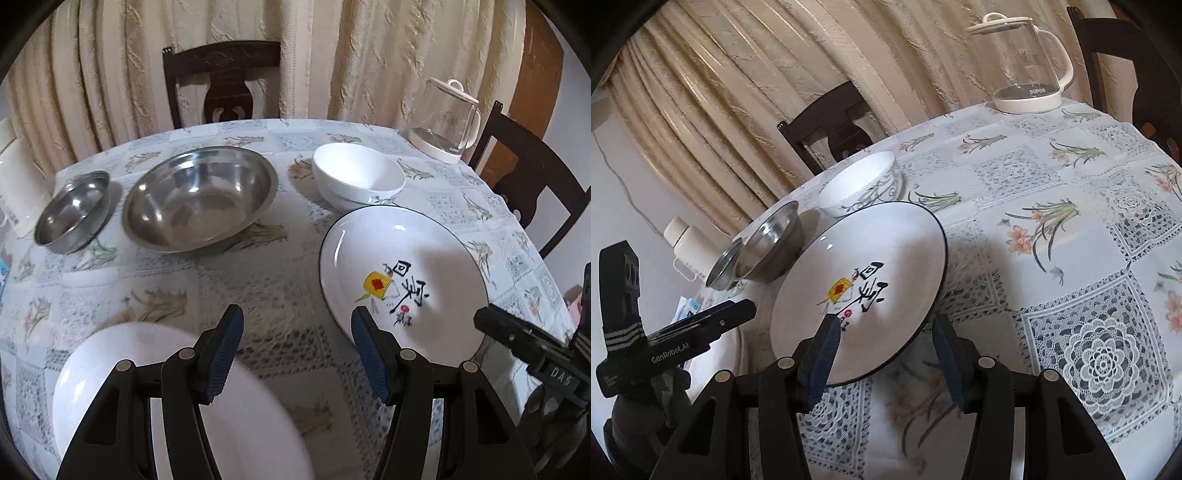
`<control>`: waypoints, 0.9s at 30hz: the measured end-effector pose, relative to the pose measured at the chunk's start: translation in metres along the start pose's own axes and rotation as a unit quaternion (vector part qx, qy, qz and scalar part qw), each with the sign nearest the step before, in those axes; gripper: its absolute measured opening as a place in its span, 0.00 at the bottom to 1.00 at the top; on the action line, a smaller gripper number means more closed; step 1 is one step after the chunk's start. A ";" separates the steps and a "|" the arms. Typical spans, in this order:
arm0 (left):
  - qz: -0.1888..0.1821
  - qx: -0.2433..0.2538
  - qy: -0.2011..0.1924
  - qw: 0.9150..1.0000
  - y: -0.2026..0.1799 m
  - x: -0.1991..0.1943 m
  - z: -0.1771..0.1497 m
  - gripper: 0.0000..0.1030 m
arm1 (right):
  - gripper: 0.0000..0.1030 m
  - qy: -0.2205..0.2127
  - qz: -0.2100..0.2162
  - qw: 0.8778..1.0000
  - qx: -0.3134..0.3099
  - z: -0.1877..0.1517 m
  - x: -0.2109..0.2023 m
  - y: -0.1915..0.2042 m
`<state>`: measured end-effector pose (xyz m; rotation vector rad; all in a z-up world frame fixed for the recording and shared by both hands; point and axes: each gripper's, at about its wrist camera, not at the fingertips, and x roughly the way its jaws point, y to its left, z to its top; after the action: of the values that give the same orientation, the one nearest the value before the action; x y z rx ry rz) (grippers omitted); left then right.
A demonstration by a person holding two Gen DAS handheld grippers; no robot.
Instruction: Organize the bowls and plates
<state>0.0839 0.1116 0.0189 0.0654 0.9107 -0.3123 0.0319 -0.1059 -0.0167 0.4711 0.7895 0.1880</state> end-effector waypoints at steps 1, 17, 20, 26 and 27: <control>-0.005 -0.001 0.003 1.000 -0.001 0.003 0.003 0.60 | 0.53 0.002 0.000 1.000 0.001 0.001 0.002 -0.001; -0.039 -0.020 0.047 0.998 -0.007 0.054 0.034 0.58 | 0.53 0.026 -0.008 0.999 -0.018 0.022 0.022 -0.007; -0.040 -0.016 0.055 0.998 -0.009 0.061 0.036 0.54 | 0.53 0.027 -0.005 1.000 -0.012 0.022 0.026 -0.010; -0.054 -0.023 0.071 0.996 -0.012 0.076 0.040 0.50 | 0.53 0.026 -0.001 1.000 -0.009 0.024 0.029 -0.015; -0.057 -0.023 0.073 0.995 -0.013 0.078 0.040 0.48 | 0.53 0.027 0.000 1.000 -0.011 0.024 0.030 -0.015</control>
<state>0.1558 0.0733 -0.0168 -0.0065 1.0680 -0.3956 0.0701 -0.1167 -0.0284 0.4472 0.8397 0.2095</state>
